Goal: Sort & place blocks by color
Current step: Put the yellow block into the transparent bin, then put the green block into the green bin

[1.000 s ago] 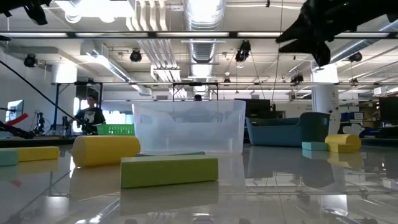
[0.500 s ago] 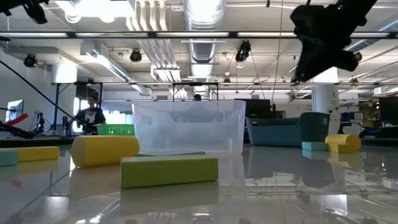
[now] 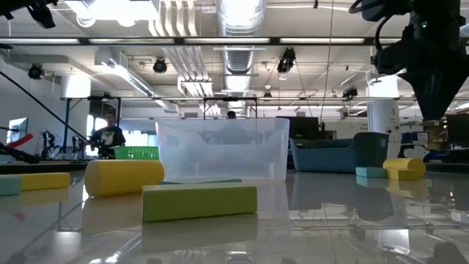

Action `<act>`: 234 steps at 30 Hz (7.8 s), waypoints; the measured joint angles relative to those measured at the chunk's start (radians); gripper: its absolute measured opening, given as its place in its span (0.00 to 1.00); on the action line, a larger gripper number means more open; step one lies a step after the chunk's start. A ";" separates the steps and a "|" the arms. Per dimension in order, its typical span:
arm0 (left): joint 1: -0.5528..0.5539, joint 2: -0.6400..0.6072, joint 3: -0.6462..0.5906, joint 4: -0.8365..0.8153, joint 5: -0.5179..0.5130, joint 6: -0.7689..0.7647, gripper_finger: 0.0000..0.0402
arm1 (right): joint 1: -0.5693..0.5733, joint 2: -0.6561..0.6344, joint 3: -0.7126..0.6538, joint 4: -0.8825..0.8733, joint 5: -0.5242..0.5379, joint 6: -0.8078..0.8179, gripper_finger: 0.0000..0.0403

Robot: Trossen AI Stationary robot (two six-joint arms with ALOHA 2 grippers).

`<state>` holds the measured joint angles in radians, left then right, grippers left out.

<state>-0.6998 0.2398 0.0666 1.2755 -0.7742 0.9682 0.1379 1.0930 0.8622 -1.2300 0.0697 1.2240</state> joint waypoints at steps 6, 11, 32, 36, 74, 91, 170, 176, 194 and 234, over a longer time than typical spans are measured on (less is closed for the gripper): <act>0.000 0.000 0.002 0.001 0.001 0.018 0.02 | 0.000 0.007 -0.004 -0.014 -0.021 0.021 0.23; 0.000 0.000 0.002 0.001 0.002 0.014 0.02 | 0.000 0.008 -0.005 -0.022 -0.052 0.051 0.28; 0.000 0.000 0.000 0.000 0.001 0.012 0.02 | -0.001 0.010 -0.108 -0.004 0.036 0.114 0.56; 0.000 0.000 0.000 0.001 0.001 0.012 0.02 | -0.001 0.010 -0.124 0.062 0.103 0.114 0.56; 0.000 0.000 -0.004 0.000 0.001 0.013 0.02 | -0.051 0.316 -0.169 0.301 0.213 0.084 0.31; 0.000 0.000 -0.003 0.000 0.000 0.015 0.02 | -0.043 0.160 -0.087 0.079 0.122 0.082 0.30; 0.000 0.000 -0.007 0.000 0.004 0.016 0.02 | -0.203 0.973 0.965 0.273 -0.021 -1.121 0.39; 0.000 0.000 -0.007 0.000 0.005 0.015 0.02 | -0.203 0.970 0.965 0.286 -0.021 -1.097 0.45; 0.000 0.104 0.004 -0.007 0.134 -0.086 0.02 | -0.038 0.524 0.670 0.504 0.221 -1.089 0.50; -0.030 0.702 0.490 -0.099 -0.785 -0.423 0.02 | -0.018 -0.391 -0.382 1.661 0.219 -1.588 0.50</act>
<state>-0.7298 0.9421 0.5567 1.1767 -1.5592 0.5449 0.1196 0.7018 0.4801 0.4307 0.2886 -0.3638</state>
